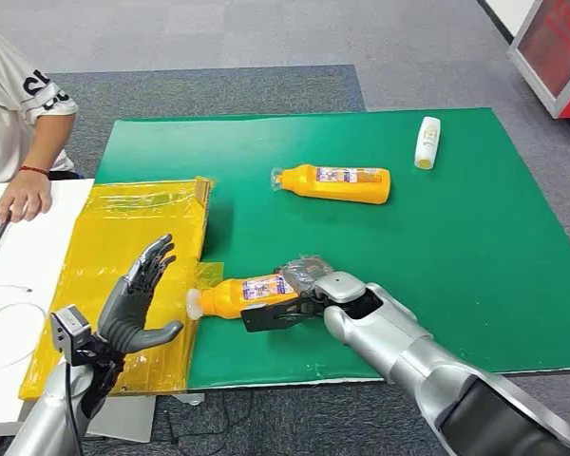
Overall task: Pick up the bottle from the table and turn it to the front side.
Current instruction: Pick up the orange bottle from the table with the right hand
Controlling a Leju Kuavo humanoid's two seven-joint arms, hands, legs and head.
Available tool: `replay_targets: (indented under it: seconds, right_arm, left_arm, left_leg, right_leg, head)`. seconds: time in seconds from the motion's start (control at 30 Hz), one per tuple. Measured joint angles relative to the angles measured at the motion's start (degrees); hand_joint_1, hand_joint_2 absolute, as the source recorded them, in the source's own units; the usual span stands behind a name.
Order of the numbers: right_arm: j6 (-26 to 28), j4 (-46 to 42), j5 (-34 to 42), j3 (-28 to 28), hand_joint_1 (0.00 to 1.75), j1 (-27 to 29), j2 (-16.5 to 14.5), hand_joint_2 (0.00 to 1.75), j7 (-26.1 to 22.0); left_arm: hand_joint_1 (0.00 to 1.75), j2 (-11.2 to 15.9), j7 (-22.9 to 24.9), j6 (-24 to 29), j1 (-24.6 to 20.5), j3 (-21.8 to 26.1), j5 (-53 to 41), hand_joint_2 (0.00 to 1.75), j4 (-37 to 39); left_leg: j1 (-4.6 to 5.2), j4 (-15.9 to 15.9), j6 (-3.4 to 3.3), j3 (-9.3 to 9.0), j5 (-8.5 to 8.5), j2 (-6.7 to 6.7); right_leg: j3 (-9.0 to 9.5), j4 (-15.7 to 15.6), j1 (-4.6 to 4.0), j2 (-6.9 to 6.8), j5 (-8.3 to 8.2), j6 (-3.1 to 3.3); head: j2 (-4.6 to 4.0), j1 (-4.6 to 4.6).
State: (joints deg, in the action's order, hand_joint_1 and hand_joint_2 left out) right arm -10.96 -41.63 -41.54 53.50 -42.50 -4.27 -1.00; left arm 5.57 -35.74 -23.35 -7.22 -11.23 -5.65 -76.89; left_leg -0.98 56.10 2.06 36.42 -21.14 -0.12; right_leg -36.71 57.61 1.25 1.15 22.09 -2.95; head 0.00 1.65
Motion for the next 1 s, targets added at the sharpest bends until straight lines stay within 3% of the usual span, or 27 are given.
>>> replay_targets:
  seconds: [0.23,0.47,0.7,1.0]
  right_arm:
    - [-1.1,0.1,6.6,-3.2,1.75,0.7,1.3,1.75,-4.5]
    - [-3.1,-1.1,17.5,-9.2,1.75,2.5,4.9,1.75,-11.6]
    - [-4.4,-4.4,23.0,-13.5,1.75,5.4,8.1,1.75,-13.8]
    - [-6.3,-7.2,28.6,-16.9,1.75,8.5,10.0,1.75,-17.0]
  left_arm:
    - [0.0,0.0,-0.5,-0.4,-0.1,0.0,0.0,1.75,0.0]
    - [0.0,0.0,-1.1,-1.0,-0.2,-0.1,0.1,1.75,0.4]
    - [0.0,0.1,-1.4,-1.0,-0.4,-0.2,0.5,1.75,0.5]
    - [0.0,0.2,-2.0,-1.0,-0.5,-0.4,0.5,1.75,0.6]
  left_leg:
    - [0.0,0.0,-0.01,-0.01,0.0,0.0]
    - [0.0,0.0,-0.03,-0.05,-0.02,0.0]
    - [0.0,0.0,-0.04,-0.06,-0.02,-0.01]
    - [0.0,0.0,-0.04,-0.07,-0.02,0.0]
  right_leg:
    - [0.0,0.0,0.0,0.0,0.0,0.0]
    - [0.07,0.0,0.01,0.0,0.0,-0.01]
    - [0.09,0.0,0.01,0.0,0.0,-0.01]
    - [0.08,0.0,0.01,0.0,0.0,-0.01]
  head:
    - [0.0,0.0]
    - [-0.01,0.01]
    - [-0.01,0.0]
    - [0.0,0.0]
